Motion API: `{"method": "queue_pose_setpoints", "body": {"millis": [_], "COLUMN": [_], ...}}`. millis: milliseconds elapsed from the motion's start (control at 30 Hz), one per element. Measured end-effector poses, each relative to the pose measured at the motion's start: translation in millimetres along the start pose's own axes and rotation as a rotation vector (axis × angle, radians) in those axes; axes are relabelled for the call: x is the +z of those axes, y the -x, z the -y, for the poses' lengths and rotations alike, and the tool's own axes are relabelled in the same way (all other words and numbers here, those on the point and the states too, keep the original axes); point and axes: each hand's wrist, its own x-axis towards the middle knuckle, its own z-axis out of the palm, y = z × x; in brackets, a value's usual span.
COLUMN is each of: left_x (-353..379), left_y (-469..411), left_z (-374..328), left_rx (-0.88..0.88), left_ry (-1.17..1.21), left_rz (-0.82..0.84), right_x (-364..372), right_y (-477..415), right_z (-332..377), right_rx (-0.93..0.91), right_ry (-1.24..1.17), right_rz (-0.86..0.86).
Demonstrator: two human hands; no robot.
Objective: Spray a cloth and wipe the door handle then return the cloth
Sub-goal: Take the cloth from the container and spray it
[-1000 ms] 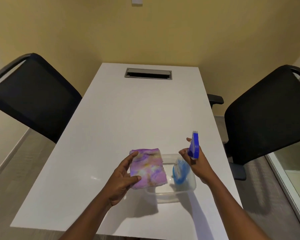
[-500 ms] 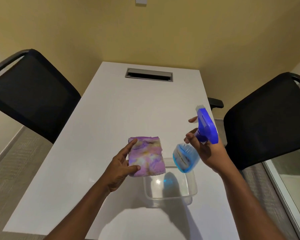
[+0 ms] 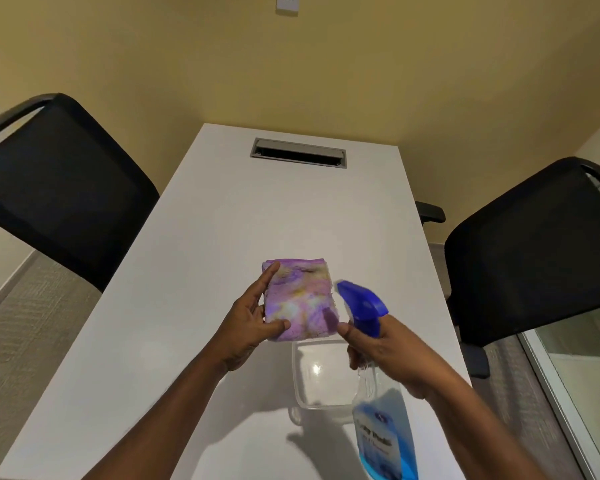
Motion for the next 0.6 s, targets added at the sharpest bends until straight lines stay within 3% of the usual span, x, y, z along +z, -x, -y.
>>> {"method": "queue_pose_setpoints", "body": {"millis": [200,600], "left_x": [4,0], "left_y": [-5,-8], "left_z": [-2,-2], "left_rx": [-0.026,-0.036], "left_ry": [-0.068,-0.093], "left_rz": [0.038,0.041], "right_x": [19,28], "right_y": [-3,4], "right_z": [-6,-7], "right_rx": [0.055,0.086], "right_ry": [0.110,0.203], "right_rz": [0.095,0.114]}}
